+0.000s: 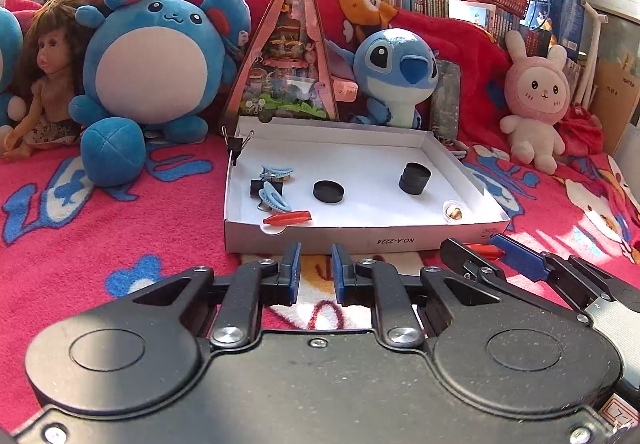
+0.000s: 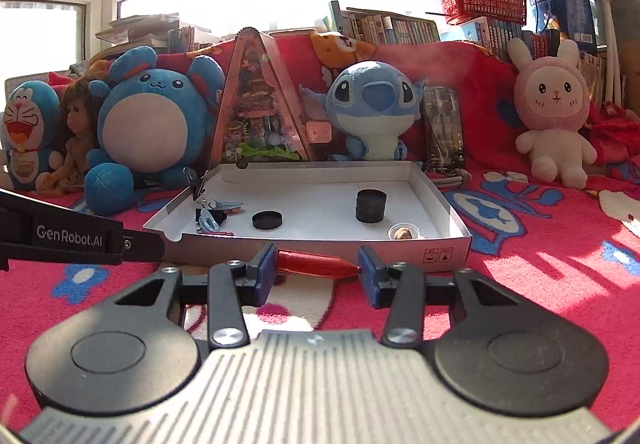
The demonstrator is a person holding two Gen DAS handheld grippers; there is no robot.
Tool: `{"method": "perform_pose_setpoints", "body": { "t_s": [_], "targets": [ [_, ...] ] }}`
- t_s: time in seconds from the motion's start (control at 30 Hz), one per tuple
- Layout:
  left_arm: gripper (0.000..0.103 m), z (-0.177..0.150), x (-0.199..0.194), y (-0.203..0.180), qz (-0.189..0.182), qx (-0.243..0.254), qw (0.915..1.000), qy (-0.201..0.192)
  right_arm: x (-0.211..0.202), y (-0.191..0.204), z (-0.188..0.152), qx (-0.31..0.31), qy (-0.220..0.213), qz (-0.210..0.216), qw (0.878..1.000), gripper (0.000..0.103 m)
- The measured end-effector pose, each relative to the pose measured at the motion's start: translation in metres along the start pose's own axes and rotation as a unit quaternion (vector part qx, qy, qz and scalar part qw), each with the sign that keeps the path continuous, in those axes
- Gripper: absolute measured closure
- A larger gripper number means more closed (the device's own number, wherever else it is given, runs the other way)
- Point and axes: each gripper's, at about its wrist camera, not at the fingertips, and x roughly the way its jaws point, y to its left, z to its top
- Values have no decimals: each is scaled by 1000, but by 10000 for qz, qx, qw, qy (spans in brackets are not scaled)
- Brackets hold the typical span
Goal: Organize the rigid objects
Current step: 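Carry the nut with the left tool toward the box while the right tool carries the marker, then open the left tool dropping the nut into the clear dish while the right tool releases the marker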
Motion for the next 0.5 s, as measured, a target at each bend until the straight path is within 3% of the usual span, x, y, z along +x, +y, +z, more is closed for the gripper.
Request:
{"method": "perform_pose_setpoints", "body": {
  "t_s": [0.13, 0.33, 0.5],
  "targets": [
    [88, 20, 20, -13, -132, -21, 9999, 28, 14, -27, 18, 155, 17, 133, 9998, 54],
    [88, 50, 55, -18, -147, -78, 9996, 212, 43, -59, 46, 300, 381, 311, 9983, 54],
    [88, 61, 84, -18, -69, -174, 9991, 379, 77, -72, 63, 389, 1019, 569, 9924, 54]
  ]
}}
